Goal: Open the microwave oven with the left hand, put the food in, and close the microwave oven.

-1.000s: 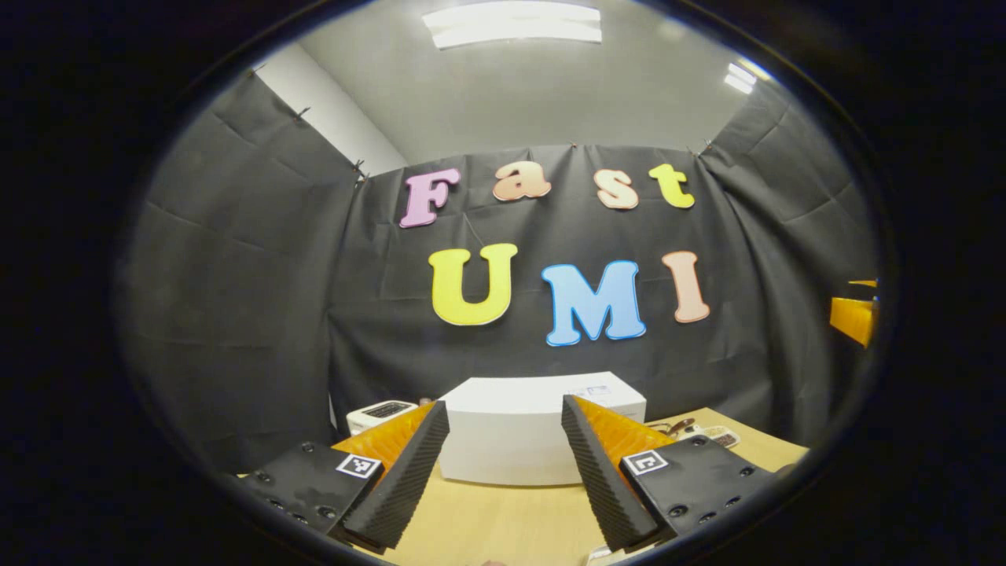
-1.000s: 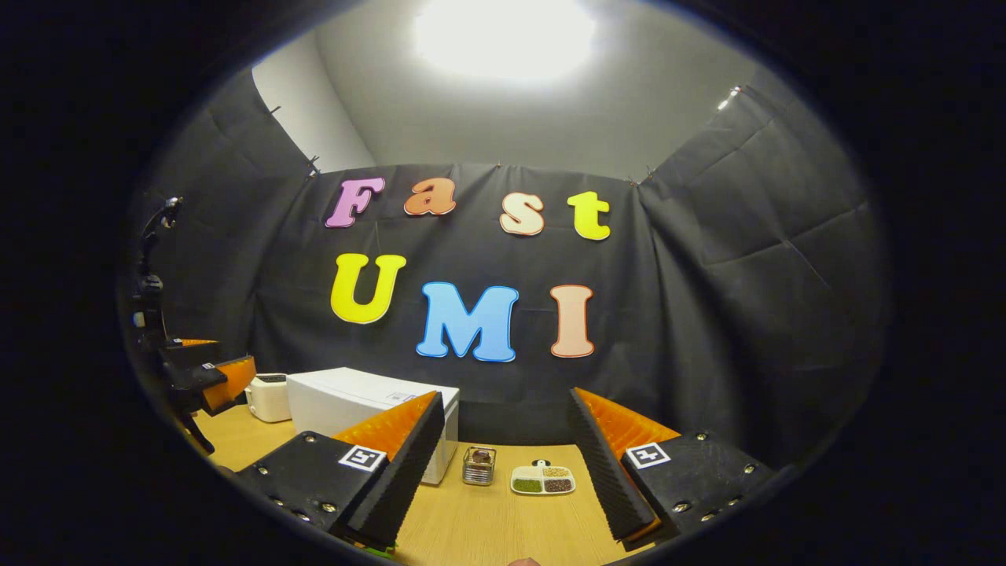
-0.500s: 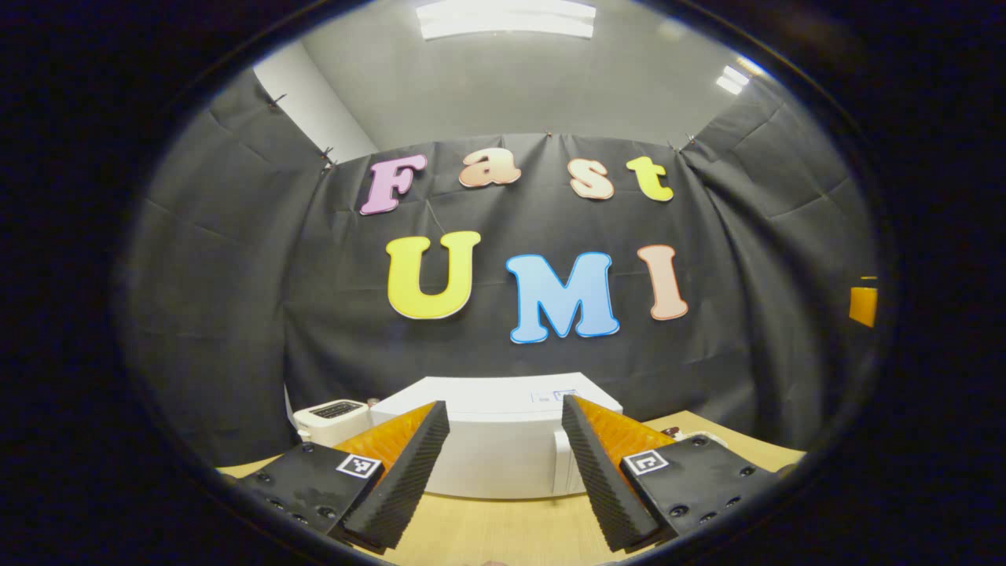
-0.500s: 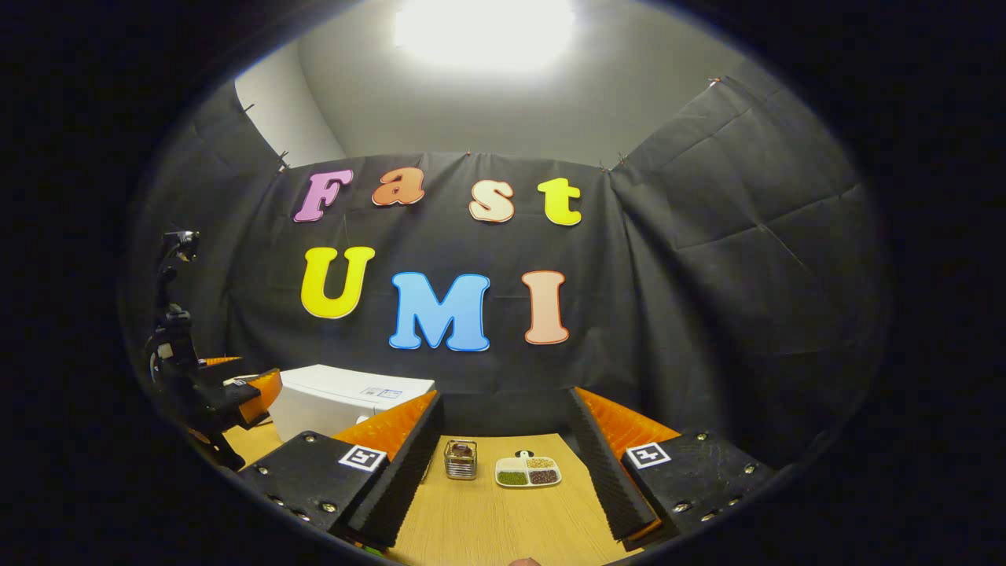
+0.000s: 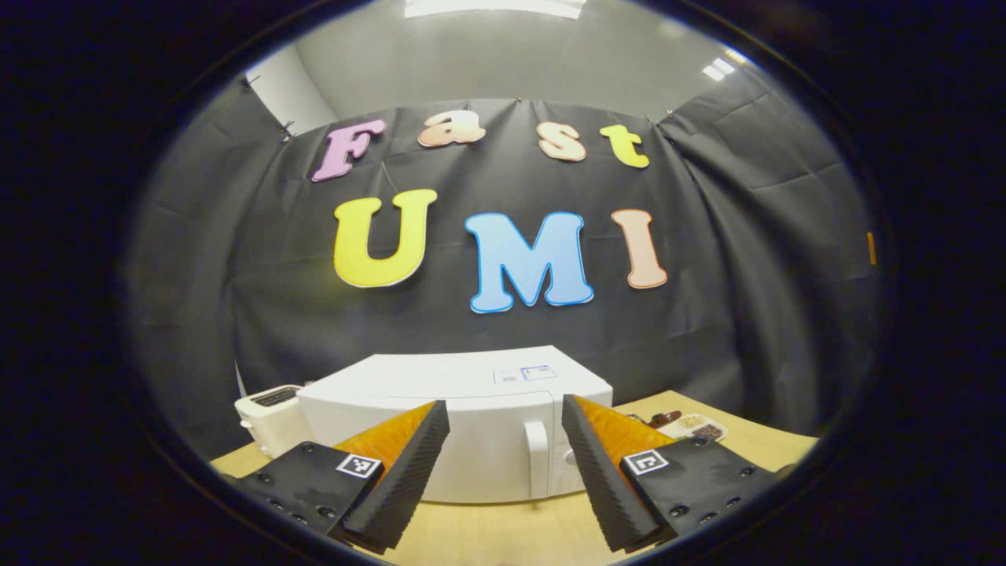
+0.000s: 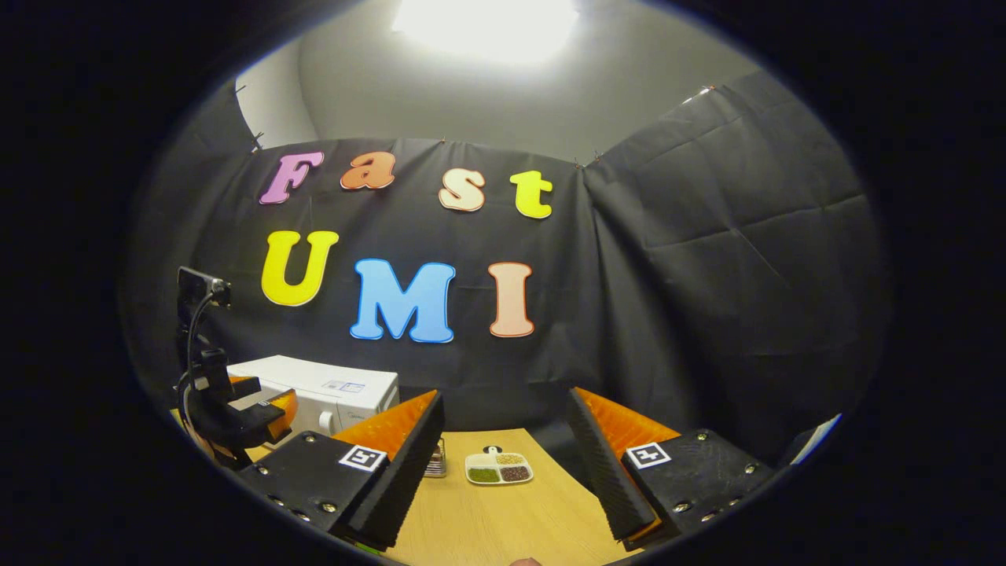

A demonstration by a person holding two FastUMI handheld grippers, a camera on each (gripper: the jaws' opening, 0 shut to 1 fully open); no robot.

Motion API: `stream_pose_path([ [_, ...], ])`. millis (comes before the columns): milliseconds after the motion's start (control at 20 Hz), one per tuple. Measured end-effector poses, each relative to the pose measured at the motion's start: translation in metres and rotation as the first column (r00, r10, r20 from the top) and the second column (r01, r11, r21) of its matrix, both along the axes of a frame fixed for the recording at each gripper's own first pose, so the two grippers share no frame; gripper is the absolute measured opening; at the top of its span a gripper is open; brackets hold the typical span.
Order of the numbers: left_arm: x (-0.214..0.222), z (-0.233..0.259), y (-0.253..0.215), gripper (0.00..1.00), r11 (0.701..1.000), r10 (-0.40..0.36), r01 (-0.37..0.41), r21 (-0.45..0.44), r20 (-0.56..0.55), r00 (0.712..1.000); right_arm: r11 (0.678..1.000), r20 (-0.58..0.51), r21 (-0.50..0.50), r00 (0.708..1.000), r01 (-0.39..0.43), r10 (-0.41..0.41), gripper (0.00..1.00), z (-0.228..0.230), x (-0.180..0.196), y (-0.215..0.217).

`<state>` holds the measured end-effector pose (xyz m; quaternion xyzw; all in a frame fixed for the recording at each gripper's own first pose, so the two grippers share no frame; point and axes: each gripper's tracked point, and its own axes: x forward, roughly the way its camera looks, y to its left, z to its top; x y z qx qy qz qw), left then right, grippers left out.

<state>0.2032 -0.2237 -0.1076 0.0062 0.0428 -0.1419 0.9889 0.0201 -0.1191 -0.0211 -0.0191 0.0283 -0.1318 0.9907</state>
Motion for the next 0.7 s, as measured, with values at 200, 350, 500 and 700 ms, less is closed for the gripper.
stream_pose_path([
  [200,0.025,-0.039,-0.022,0.97,0.999,-0.038,0.038,0.001,-0.067,0.997,0.998,-0.023,-0.036,0.998,0.050,-0.051,0.95,0.000,-0.003,-0.005],
  [350,0.036,-0.071,-0.037,0.97,0.997,-0.069,0.073,0.027,-0.124,0.990,0.994,-0.047,-0.057,0.995,0.090,-0.093,0.95,-0.003,-0.008,-0.011],
  [500,0.045,-0.101,-0.044,0.95,0.995,-0.079,0.087,0.040,-0.179,0.981,0.990,-0.066,-0.072,0.990,0.120,-0.125,0.95,-0.006,-0.014,-0.015],
  [700,0.059,-0.123,-0.056,0.92,0.993,-0.093,0.107,0.055,-0.216,0.972,0.986,-0.094,-0.088,0.984,0.141,-0.149,0.95,-0.010,-0.017,-0.017],
])
